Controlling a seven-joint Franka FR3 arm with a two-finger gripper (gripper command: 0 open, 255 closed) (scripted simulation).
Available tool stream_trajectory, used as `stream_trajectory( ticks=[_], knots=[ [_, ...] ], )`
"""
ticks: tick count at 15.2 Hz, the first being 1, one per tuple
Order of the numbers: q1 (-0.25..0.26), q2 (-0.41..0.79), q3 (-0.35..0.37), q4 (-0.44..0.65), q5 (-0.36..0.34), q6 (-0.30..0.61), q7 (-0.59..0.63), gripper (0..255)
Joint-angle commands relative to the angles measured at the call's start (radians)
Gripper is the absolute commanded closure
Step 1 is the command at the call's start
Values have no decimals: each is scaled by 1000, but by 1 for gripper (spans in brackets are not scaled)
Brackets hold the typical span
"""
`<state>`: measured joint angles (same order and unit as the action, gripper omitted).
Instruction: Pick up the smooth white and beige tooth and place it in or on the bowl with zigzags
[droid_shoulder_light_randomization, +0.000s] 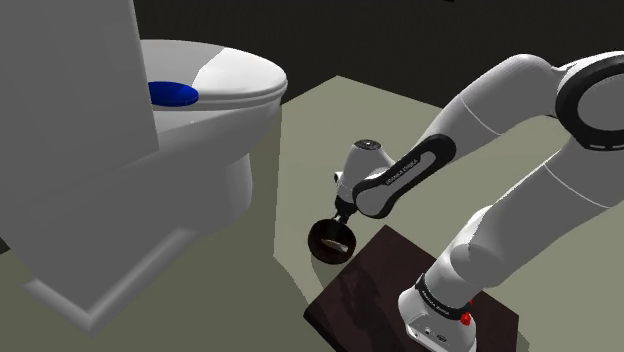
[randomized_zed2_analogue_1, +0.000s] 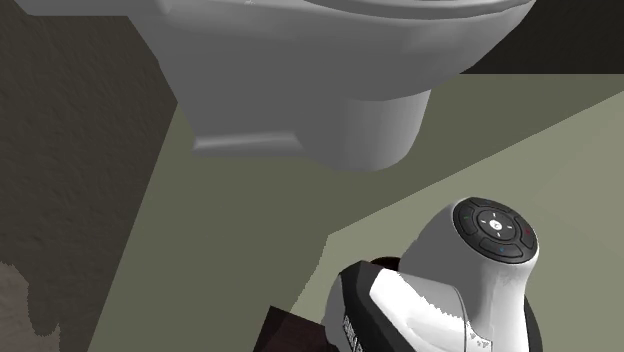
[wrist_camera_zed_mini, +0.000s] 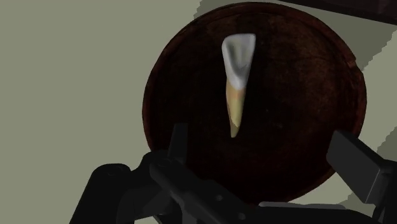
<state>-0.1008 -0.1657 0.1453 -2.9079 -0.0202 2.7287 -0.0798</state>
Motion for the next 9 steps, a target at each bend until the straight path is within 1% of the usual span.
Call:
stream_trajectory(
  ticks=[1,2,9],
  knots=[
    [15,-89,-4,8,29,-98,-18,0],
    [20,-125,-7,12,36,-138,-23,0],
    [21,-125,-8,12,36,-138,-23,0]
  ],
)
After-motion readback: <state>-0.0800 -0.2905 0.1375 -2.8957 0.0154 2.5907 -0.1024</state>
